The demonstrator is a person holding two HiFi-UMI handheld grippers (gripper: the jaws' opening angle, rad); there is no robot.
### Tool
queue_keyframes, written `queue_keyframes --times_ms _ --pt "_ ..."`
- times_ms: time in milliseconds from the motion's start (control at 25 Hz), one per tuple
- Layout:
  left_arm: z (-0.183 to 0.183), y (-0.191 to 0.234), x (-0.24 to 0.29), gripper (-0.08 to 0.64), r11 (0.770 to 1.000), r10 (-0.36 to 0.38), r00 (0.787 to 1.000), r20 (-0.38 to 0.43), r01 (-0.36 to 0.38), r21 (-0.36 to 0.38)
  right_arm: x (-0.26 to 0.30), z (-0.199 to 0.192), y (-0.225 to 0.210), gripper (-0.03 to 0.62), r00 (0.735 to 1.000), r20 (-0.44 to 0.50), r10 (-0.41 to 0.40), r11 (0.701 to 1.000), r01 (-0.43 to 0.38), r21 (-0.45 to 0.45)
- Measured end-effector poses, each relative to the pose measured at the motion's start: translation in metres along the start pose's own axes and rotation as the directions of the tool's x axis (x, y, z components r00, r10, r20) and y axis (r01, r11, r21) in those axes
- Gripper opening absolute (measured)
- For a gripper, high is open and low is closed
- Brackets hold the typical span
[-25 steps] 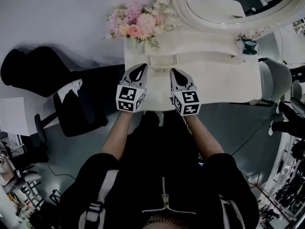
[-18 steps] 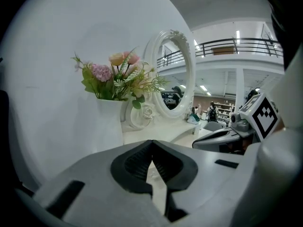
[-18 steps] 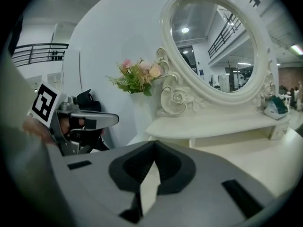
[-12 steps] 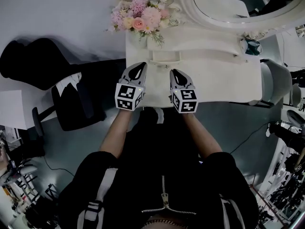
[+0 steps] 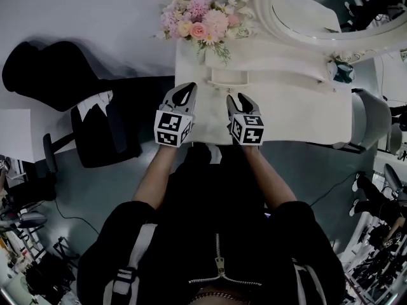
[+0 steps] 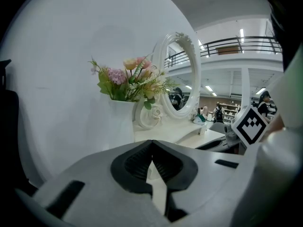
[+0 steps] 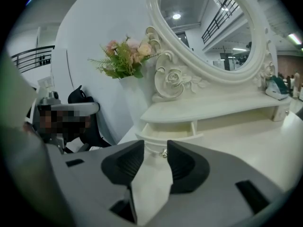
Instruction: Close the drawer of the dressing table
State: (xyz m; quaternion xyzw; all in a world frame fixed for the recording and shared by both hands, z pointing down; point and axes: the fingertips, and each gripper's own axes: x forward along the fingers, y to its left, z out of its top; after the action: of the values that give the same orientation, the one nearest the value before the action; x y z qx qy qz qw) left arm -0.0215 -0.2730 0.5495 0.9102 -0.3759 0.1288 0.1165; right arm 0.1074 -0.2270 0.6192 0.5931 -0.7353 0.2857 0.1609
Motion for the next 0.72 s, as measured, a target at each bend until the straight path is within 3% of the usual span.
queue_keyframes --times_ms 200,720 --pt "-0.002 0.012 -0.008 0.000 1.000 0.031 1.000 -0.003 -0.031 -0.005 0.022 -0.014 -0.003 0.168 0.998 -0.060 -0.010 1.000 0.012 0.024" --pt "-0.011 0.044 -0.026 0.000 0.994 0.104 0.994 -0.020 -0.105 -0.027 0.060 -0.039 -0.016 0.160 0.983 -0.173 -0.061 0.996 0.072 0.056"
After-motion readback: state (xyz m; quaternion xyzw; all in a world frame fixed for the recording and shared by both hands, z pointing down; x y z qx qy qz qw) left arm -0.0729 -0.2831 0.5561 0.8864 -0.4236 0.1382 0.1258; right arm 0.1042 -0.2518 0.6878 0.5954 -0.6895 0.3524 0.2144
